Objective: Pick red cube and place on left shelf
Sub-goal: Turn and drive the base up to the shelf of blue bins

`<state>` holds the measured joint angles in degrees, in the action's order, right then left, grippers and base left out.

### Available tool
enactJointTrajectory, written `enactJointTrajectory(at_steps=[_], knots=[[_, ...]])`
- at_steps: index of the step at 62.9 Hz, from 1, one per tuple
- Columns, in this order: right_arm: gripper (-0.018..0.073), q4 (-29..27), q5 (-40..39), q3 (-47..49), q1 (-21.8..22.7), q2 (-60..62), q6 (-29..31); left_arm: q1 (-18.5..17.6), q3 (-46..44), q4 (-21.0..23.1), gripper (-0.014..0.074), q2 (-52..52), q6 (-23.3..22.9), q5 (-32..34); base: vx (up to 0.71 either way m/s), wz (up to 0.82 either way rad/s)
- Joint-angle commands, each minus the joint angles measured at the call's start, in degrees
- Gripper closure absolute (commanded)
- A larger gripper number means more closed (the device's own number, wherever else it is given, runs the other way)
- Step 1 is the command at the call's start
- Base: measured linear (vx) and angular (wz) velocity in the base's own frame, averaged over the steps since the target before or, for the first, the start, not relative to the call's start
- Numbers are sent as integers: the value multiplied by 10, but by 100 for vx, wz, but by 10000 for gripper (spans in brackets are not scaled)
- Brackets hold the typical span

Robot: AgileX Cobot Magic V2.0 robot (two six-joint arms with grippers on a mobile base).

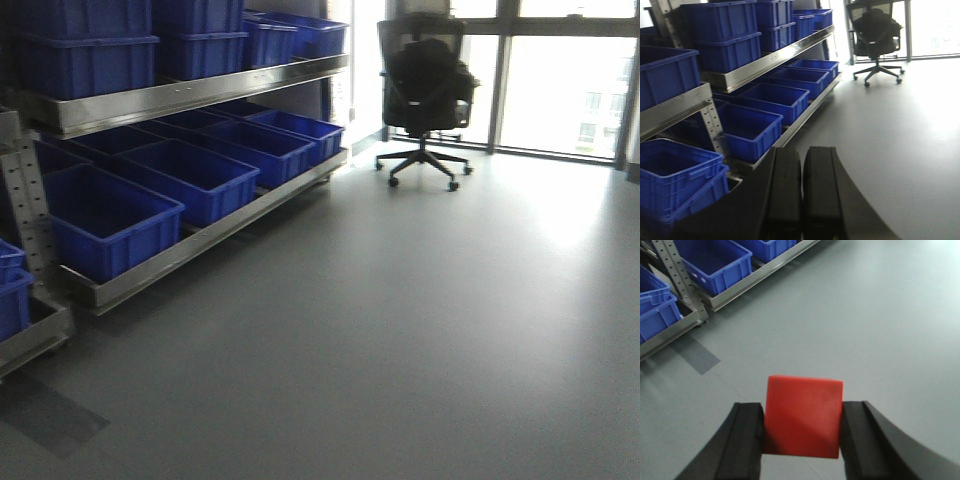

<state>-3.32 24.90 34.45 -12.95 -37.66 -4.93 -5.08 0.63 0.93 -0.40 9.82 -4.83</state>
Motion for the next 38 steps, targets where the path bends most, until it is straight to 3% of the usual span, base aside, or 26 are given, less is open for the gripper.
enactJointTrajectory(at_steps=[1, 20, 38], knots=[[530, 5, -50, 16, 4, 0, 2, 0, 13, 3, 495, 3, -1, 48, 39, 67], [530, 5, -50, 16, 4, 0, 2, 0, 13, 3, 495, 3, -1, 48, 39, 72], [530, 5, -50, 16, 4, 0, 2, 0, 13, 3, 495, 3, -1, 48, 34, 99]])
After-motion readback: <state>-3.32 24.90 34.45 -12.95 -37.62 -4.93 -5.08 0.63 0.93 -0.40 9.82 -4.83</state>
